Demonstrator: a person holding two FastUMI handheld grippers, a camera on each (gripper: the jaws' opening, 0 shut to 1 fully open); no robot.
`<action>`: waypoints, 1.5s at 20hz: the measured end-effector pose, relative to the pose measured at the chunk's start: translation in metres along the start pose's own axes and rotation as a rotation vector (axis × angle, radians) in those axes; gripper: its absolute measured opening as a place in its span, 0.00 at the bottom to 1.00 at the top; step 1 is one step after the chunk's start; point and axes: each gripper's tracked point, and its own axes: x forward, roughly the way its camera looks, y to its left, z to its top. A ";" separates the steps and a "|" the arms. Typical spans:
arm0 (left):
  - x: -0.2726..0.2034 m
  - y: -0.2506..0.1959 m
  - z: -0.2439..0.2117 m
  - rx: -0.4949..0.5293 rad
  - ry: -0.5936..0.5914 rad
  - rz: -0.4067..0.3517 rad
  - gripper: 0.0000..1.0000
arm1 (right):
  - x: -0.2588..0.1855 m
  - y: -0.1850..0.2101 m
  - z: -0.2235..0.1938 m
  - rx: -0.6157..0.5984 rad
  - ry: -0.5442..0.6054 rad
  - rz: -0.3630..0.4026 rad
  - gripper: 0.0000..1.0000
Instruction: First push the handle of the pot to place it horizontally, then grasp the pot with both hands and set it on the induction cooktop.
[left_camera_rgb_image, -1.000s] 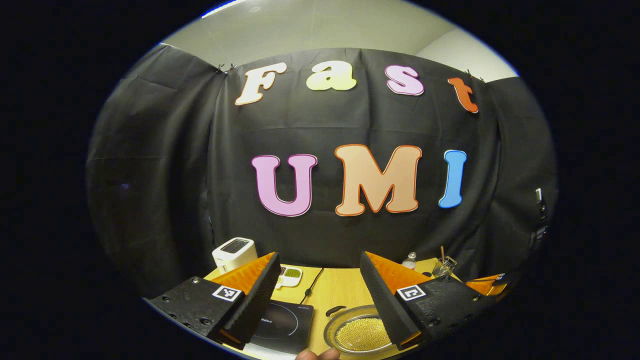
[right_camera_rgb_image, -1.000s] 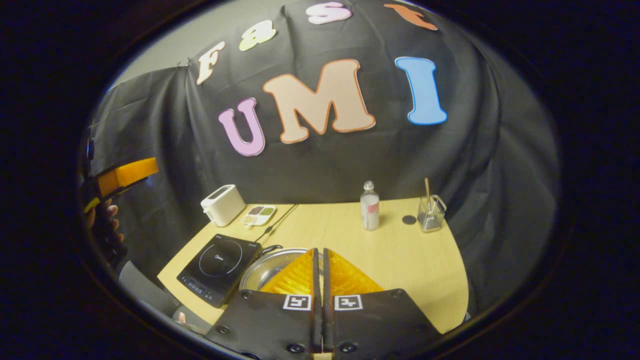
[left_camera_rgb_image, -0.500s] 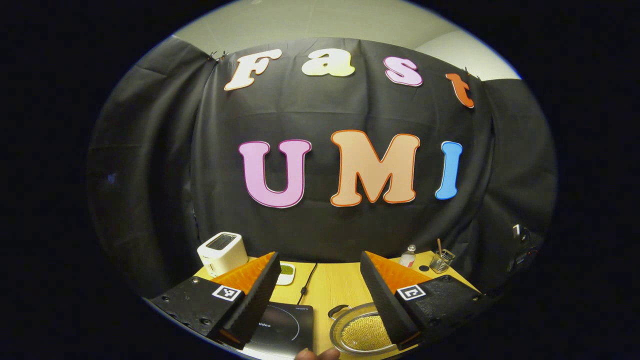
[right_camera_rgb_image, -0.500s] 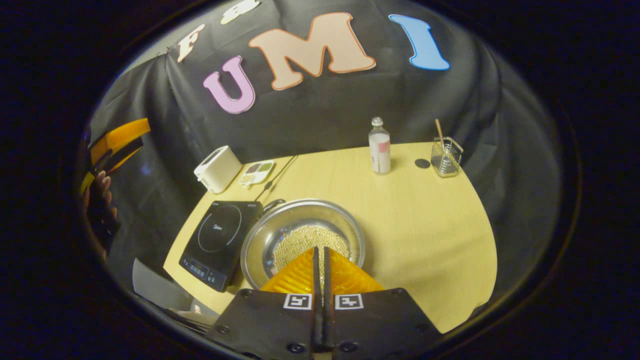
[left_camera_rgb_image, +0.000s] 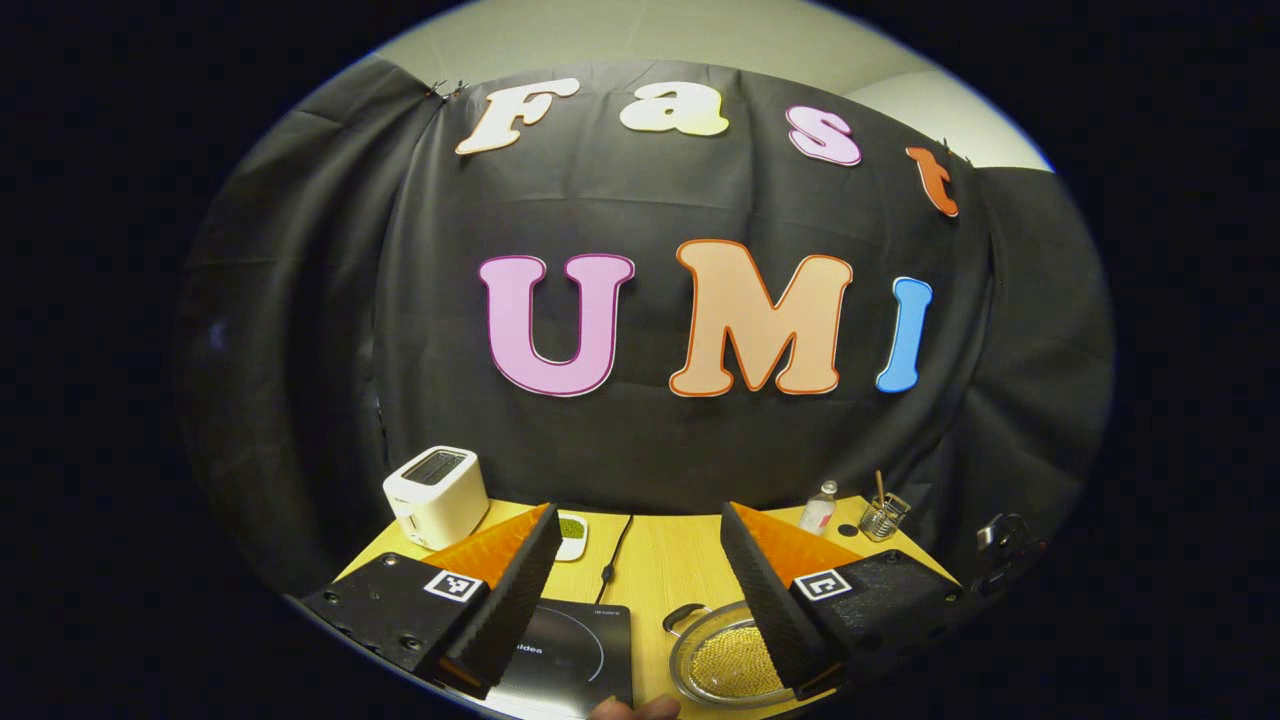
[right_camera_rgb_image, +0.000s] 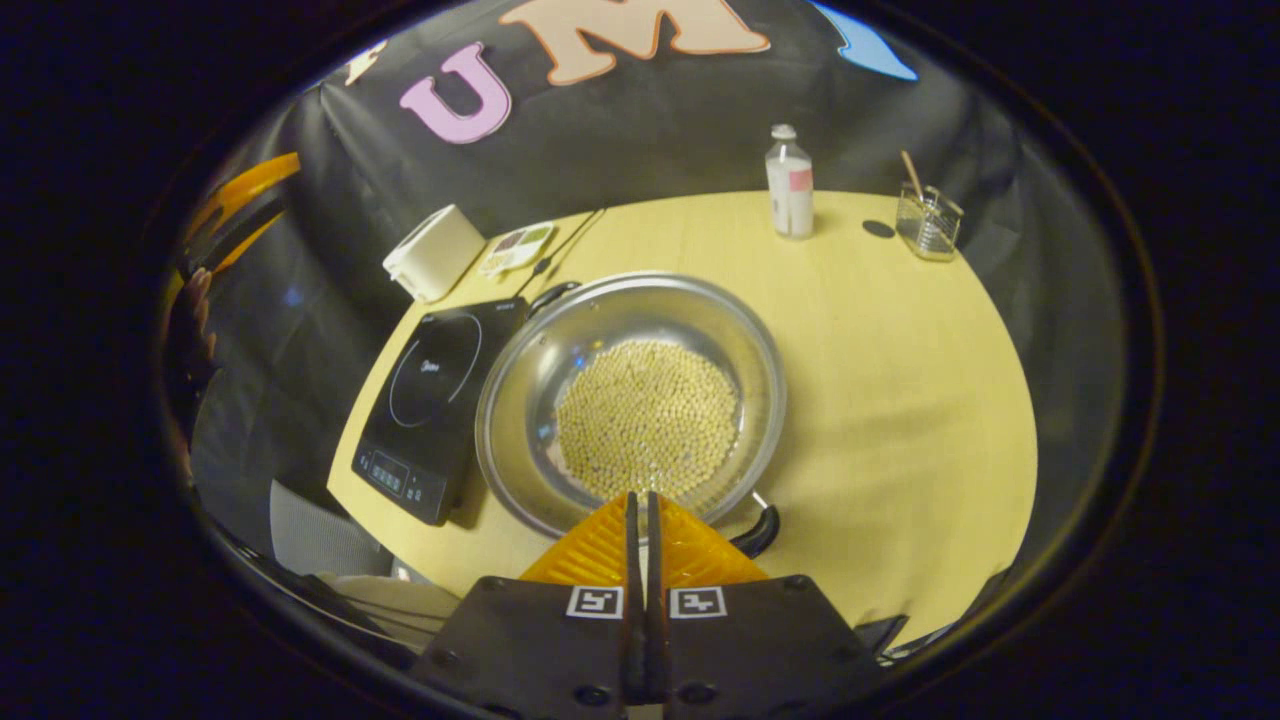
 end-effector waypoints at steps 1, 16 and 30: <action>0.000 0.001 -0.001 -0.001 -0.001 -0.001 0.98 | 0.002 0.003 -0.007 0.000 0.023 0.006 0.03; -0.006 0.014 -0.013 -0.035 0.019 0.018 0.98 | 0.018 -0.014 -0.066 -0.088 0.236 -0.057 0.03; -0.017 0.029 -0.013 -0.024 0.010 0.060 0.98 | 0.028 -0.069 -0.040 -0.055 0.218 -0.148 0.03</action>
